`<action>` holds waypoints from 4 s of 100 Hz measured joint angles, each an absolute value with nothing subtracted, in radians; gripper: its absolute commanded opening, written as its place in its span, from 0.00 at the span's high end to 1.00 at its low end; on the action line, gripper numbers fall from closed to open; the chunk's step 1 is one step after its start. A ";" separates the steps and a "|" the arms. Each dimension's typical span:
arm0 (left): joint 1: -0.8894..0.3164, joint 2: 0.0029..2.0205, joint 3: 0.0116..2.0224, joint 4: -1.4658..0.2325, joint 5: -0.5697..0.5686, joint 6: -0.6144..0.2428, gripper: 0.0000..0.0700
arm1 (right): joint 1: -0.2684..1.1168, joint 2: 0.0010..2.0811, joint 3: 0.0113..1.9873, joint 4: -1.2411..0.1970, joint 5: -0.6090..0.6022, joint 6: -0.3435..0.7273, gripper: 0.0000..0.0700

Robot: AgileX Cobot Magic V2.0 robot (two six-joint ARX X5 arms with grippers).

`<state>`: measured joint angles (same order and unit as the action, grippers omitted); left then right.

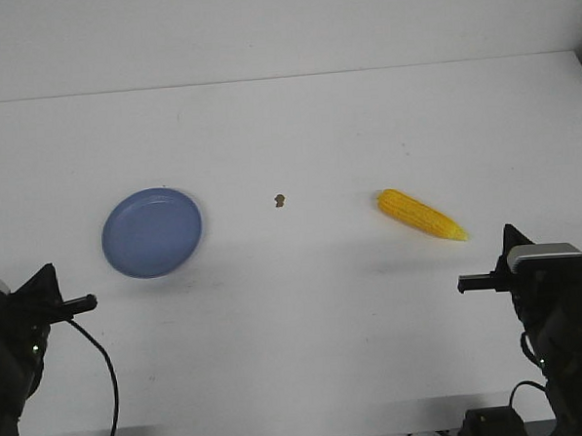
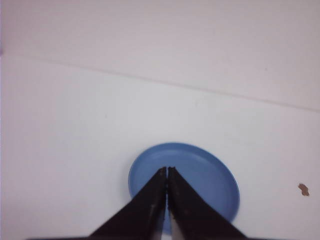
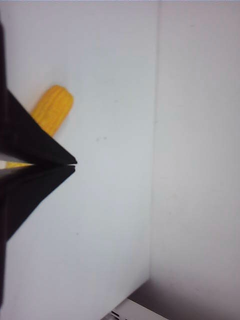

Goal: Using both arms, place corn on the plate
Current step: 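Open both grippers and move the left gripper toward the blue plate rim, then lower the left gripper onto the blue plate's rim nearest it, then push the blue plate with the left gripper toward the table center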

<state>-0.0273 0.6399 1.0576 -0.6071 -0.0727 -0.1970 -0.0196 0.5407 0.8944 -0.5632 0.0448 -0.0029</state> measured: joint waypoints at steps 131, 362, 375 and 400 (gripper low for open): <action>0.074 1.236 1.258 -0.742 0.086 -0.200 0.37 | -0.020 0.538 0.895 -0.640 0.054 0.004 0.45; 0.191 1.788 1.320 -0.593 0.589 -0.150 0.99 | -0.020 0.538 0.895 -0.645 0.053 0.004 0.45; 0.125 1.709 1.320 -0.593 0.598 -0.154 0.99 | -0.020 0.538 0.895 -0.645 0.053 0.004 0.45; -0.097 1.692 1.320 -0.599 0.601 -0.172 0.99 | -0.020 0.538 0.895 -0.645 0.053 0.004 0.45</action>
